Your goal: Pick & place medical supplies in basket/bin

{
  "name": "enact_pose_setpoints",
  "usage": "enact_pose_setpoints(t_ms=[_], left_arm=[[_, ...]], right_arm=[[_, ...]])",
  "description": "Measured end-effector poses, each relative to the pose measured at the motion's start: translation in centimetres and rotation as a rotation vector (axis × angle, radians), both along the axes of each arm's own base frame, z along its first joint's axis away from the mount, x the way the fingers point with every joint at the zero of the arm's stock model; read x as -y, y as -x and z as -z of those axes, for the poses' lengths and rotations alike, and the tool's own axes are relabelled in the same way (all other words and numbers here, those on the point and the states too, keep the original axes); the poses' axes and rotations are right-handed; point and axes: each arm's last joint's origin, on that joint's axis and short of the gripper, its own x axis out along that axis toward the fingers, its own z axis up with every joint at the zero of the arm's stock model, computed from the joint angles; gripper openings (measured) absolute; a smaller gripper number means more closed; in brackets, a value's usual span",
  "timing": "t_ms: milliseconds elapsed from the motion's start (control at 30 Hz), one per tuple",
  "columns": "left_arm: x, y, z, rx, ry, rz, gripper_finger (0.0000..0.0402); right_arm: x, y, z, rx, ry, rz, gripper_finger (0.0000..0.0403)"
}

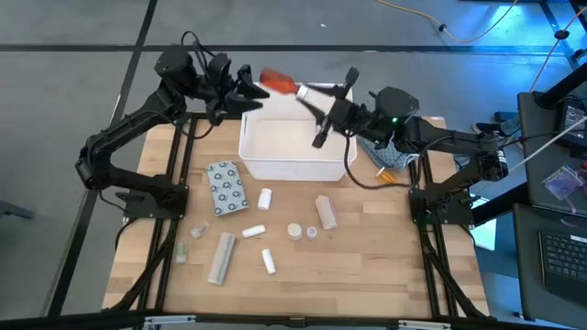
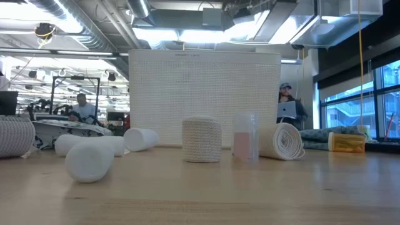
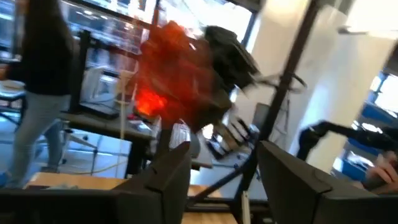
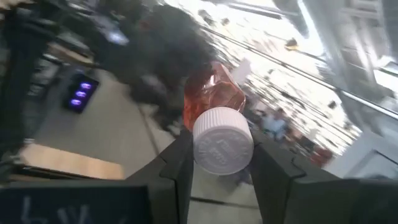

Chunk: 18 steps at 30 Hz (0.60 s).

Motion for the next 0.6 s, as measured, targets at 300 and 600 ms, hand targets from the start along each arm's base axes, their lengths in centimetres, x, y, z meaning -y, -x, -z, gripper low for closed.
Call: enact_pose_setpoints(t_ms=[300,600], left_arm=[[-1.6,1.5,1.7,-0.141,0.004,-0.066,0.0204],[-3.7,3.2,4.1,-0.327,-0.051,-0.342,0.0202]], right_arm=[[0.2,1.6,-0.2,-0.023,-0.104,0.108,0.0122],[5.1,1.6,2.9,-0.151,-0.375,0.168,0.0122]])
